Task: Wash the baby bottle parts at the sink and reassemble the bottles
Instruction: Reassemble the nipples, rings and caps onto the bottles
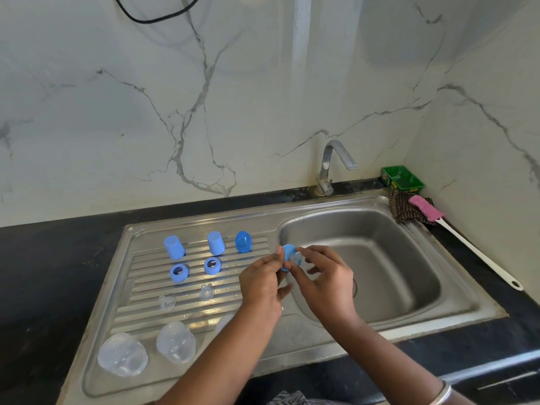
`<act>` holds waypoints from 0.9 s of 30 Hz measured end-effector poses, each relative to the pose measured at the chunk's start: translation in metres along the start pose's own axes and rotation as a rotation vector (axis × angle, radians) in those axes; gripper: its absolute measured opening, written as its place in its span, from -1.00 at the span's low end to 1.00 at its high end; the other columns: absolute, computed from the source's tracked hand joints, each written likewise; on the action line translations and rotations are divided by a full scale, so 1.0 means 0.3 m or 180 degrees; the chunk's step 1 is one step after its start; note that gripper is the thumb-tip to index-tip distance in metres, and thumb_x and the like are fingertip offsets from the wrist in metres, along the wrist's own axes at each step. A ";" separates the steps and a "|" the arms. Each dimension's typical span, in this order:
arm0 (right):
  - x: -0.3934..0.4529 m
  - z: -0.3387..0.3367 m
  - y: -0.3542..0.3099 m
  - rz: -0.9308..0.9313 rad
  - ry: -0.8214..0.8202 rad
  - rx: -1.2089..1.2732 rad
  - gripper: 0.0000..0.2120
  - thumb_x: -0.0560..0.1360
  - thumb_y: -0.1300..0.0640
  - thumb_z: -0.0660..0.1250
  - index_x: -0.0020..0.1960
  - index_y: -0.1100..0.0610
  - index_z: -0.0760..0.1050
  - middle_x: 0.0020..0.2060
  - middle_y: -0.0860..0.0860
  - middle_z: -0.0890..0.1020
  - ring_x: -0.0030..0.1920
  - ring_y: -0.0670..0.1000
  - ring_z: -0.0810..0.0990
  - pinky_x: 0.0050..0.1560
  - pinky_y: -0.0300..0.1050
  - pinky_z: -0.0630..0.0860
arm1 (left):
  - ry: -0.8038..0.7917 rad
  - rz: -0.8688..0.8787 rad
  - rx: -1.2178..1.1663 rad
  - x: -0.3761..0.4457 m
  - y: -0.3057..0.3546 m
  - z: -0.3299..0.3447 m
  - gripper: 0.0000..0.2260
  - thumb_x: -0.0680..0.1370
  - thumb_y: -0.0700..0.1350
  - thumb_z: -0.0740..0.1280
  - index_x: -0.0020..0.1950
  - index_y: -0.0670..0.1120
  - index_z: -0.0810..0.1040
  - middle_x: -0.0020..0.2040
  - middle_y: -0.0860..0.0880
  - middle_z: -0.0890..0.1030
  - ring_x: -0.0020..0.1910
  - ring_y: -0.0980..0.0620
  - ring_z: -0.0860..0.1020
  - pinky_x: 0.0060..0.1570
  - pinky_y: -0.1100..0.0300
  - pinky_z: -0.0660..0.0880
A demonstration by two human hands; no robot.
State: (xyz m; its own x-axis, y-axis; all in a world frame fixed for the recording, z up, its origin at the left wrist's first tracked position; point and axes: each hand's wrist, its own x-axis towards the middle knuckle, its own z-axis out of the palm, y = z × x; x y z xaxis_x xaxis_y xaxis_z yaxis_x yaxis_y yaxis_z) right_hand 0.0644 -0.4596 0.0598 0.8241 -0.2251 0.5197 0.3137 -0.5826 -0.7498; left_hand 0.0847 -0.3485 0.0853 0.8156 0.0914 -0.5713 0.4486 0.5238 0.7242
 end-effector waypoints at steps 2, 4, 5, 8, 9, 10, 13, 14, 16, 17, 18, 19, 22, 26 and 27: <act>0.006 -0.003 -0.009 0.0287 0.0036 0.0192 -0.82 0.37 0.10 0.61 -0.04 0.01 0.72 -0.16 -0.17 0.66 -0.18 -0.20 0.63 -0.26 -0.43 0.49 | 0.0048 0.0048 -0.0050 -0.008 -0.007 0.000 -0.92 0.47 -0.14 0.51 -0.09 -0.11 0.65 -0.26 -0.04 0.69 -0.29 0.08 0.66 -0.23 0.12 0.52; 0.009 -0.008 -0.014 0.0580 -0.0051 0.0311 -0.88 0.38 0.08 0.59 -0.09 -0.03 0.72 -0.24 -0.21 0.68 -0.21 -0.24 0.65 -0.25 -0.48 0.46 | 0.0080 0.0081 -0.0087 -0.016 -0.013 -0.005 -0.89 0.46 -0.16 0.52 -0.06 -0.13 0.66 -0.18 -0.08 0.72 -0.21 0.05 0.67 -0.17 0.08 0.55; 0.007 -0.007 -0.016 0.0734 -0.0113 0.0318 -0.91 0.41 0.07 0.57 -0.10 -0.05 0.71 -0.27 -0.25 0.68 -0.23 -0.26 0.64 -0.26 -0.49 0.45 | 0.0122 0.0100 -0.0098 -0.018 -0.018 -0.008 -0.87 0.45 -0.17 0.52 -0.05 -0.14 0.66 -0.13 -0.09 0.72 -0.15 0.02 0.67 -0.15 0.06 0.56; -0.002 0.002 -0.018 0.0884 -0.0162 0.0176 -0.95 0.49 0.09 0.48 -0.11 -0.06 0.70 -0.30 -0.31 0.65 -0.27 -0.23 0.62 -0.29 -0.40 0.47 | 0.0243 0.0110 -0.0174 -0.024 -0.034 -0.007 -0.87 0.46 -0.18 0.52 -0.05 -0.17 0.65 -0.05 -0.14 0.72 -0.01 -0.05 0.68 -0.12 0.03 0.61; -0.003 0.006 -0.016 0.0883 -0.0146 0.0128 -0.93 0.51 0.10 0.46 -0.11 -0.05 0.69 -0.32 -0.27 0.65 -0.27 -0.21 0.61 -0.30 -0.37 0.47 | 0.0290 0.0097 -0.0204 -0.022 -0.037 -0.006 -0.88 0.47 -0.19 0.51 -0.04 -0.18 0.65 -0.03 -0.15 0.72 0.01 -0.07 0.68 -0.12 0.03 0.62; -0.005 0.011 -0.015 0.0883 -0.0138 0.0089 -0.92 0.53 0.10 0.44 -0.11 -0.04 0.69 -0.35 -0.23 0.65 -0.29 -0.19 0.61 -0.31 -0.35 0.46 | 0.0343 0.0079 -0.0230 -0.020 -0.040 -0.006 -0.88 0.48 -0.19 0.50 -0.03 -0.18 0.65 -0.03 -0.16 0.71 0.02 -0.08 0.67 -0.12 0.02 0.62; -0.012 0.021 -0.013 0.0882 -0.0106 0.0019 -0.92 0.55 0.09 0.42 -0.11 -0.01 0.66 -0.41 -0.21 0.62 -0.29 -0.20 0.59 -0.34 -0.39 0.44 | 0.0432 0.0021 -0.0257 -0.013 -0.043 0.000 -0.94 0.51 -0.18 0.48 -0.07 -0.16 0.65 -0.05 -0.17 0.71 -0.02 -0.09 0.67 -0.18 0.04 0.61; -0.014 0.022 -0.012 0.0904 -0.0079 0.0027 -0.92 0.55 0.09 0.41 -0.10 -0.01 0.66 -0.41 -0.23 0.61 -0.29 -0.22 0.59 -0.34 -0.41 0.43 | 0.0437 -0.0009 -0.0262 -0.011 -0.044 0.002 -0.95 0.52 -0.18 0.46 -0.09 -0.15 0.64 -0.05 -0.17 0.70 -0.05 -0.08 0.67 -0.19 0.04 0.60; -0.021 0.025 -0.011 0.1013 -0.0027 0.0119 -0.93 0.55 0.09 0.42 -0.10 -0.02 0.66 -0.40 -0.26 0.61 -0.28 -0.23 0.59 -0.33 -0.44 0.42 | 0.0428 -0.0056 -0.0233 -0.007 -0.047 0.004 -0.95 0.55 -0.18 0.43 -0.08 -0.15 0.63 -0.06 -0.17 0.70 -0.10 -0.07 0.66 -0.20 0.05 0.59; -0.025 0.026 -0.010 0.1066 -0.0020 0.0184 -0.92 0.55 0.09 0.42 -0.11 -0.03 0.66 -0.38 -0.26 0.62 -0.29 -0.23 0.59 -0.33 -0.45 0.42 | 0.0422 -0.0067 -0.0197 -0.004 -0.051 0.003 -0.94 0.56 -0.17 0.42 -0.07 -0.15 0.63 -0.06 -0.17 0.70 -0.10 -0.06 0.66 -0.21 0.05 0.58; -0.029 0.028 -0.010 0.1105 -0.0023 0.0265 -0.91 0.55 0.10 0.42 -0.12 -0.05 0.65 -0.36 -0.26 0.63 -0.28 -0.23 0.60 -0.32 -0.45 0.42 | 0.0417 -0.0070 -0.0153 -0.001 -0.054 0.003 -0.94 0.58 -0.17 0.40 -0.05 -0.15 0.62 -0.06 -0.17 0.70 -0.10 -0.06 0.66 -0.21 0.05 0.58; -0.031 0.027 -0.010 0.1129 -0.0035 0.0354 -0.87 0.54 0.11 0.43 -0.14 -0.09 0.63 -0.33 -0.27 0.65 -0.27 -0.23 0.60 -0.31 -0.46 0.42 | 0.0420 -0.0066 -0.0114 0.002 -0.057 0.001 -0.93 0.58 -0.16 0.40 -0.05 -0.15 0.62 -0.06 -0.16 0.70 -0.09 -0.06 0.66 -0.21 0.04 0.58; -0.019 0.020 -0.008 0.1079 -0.0231 0.0503 -0.79 0.51 0.10 0.47 -0.17 -0.21 0.58 -0.23 -0.34 0.66 -0.18 -0.30 0.62 -0.23 -0.51 0.42 | 0.0439 -0.0045 -0.0089 0.005 -0.057 -0.007 -0.91 0.57 -0.16 0.41 0.00 -0.18 0.63 -0.08 -0.16 0.70 -0.09 -0.07 0.67 -0.13 0.01 0.60; -0.014 -0.011 0.018 0.0433 -0.0597 0.0440 -0.73 0.44 0.12 0.54 0.10 -0.09 0.61 -0.05 -0.29 0.66 -0.03 -0.27 0.63 -0.17 -0.46 0.51 | 0.0497 0.0025 -0.0103 0.017 -0.040 -0.030 -0.86 0.53 -0.15 0.46 0.01 -0.20 0.64 -0.10 -0.16 0.72 -0.09 -0.10 0.68 -0.11 0.04 0.58; -0.019 -0.018 0.034 0.0073 -0.0664 0.0326 -0.67 0.42 0.15 0.56 0.15 0.00 0.62 0.04 -0.24 0.65 0.03 -0.24 0.63 -0.11 -0.39 0.56 | 0.0490 0.0007 -0.0126 0.022 -0.033 -0.034 -0.85 0.53 -0.15 0.46 0.00 -0.22 0.64 -0.12 -0.15 0.72 -0.13 -0.08 0.68 -0.15 0.07 0.58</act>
State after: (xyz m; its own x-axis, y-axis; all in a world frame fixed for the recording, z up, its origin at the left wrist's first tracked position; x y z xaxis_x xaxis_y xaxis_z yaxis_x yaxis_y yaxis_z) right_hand 0.0605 -0.4684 0.0515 0.9080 -0.0648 0.4140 0.3312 -0.4944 -0.8037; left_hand 0.0820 -0.3445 0.0705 0.7496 0.2197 -0.6243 0.4295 0.5562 0.7114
